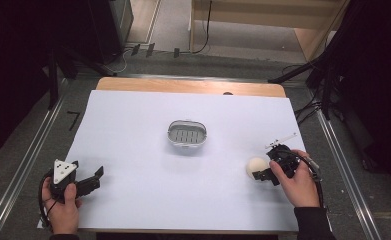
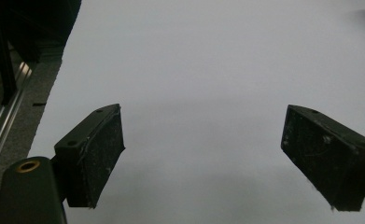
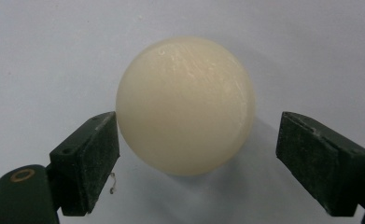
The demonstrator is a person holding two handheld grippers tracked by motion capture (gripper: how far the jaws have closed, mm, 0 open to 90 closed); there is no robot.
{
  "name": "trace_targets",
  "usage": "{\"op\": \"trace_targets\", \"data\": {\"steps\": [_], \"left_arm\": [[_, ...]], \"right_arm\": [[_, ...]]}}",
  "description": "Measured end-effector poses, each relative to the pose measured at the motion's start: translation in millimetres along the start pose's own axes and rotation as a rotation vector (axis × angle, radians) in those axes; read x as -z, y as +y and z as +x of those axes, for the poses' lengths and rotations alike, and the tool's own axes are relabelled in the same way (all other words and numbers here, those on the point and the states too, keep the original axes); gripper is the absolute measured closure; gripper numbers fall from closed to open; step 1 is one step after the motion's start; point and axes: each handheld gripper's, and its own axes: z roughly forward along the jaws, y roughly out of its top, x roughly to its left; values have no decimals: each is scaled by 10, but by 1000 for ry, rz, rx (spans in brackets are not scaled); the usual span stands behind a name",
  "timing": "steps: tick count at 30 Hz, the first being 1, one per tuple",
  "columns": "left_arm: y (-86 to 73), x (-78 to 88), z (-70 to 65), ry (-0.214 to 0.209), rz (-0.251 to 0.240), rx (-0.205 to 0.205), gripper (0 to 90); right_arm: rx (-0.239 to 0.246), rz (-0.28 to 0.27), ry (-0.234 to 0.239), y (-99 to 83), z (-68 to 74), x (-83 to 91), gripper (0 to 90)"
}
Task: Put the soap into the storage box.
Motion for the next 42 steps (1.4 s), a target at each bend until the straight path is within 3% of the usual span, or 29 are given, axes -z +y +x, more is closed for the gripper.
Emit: {"op": "trace_targets", "data": {"steps": [13, 25, 31, 42], "left_arm": [[0, 1, 11, -7, -1, 17, 141], [-1, 1, 19, -9, -4, 22, 140], [-1, 1, 20, -9, -5, 23, 140], [-1, 4, 24, -10, -4, 22, 141]], "right_arm": [[1, 19, 4, 28, 52, -159, 223], [11, 19, -16, 25, 70, -155, 246], [24, 22, -49, 30, 73, -131, 249], [19, 15, -39, 43, 91, -56, 254]]}}
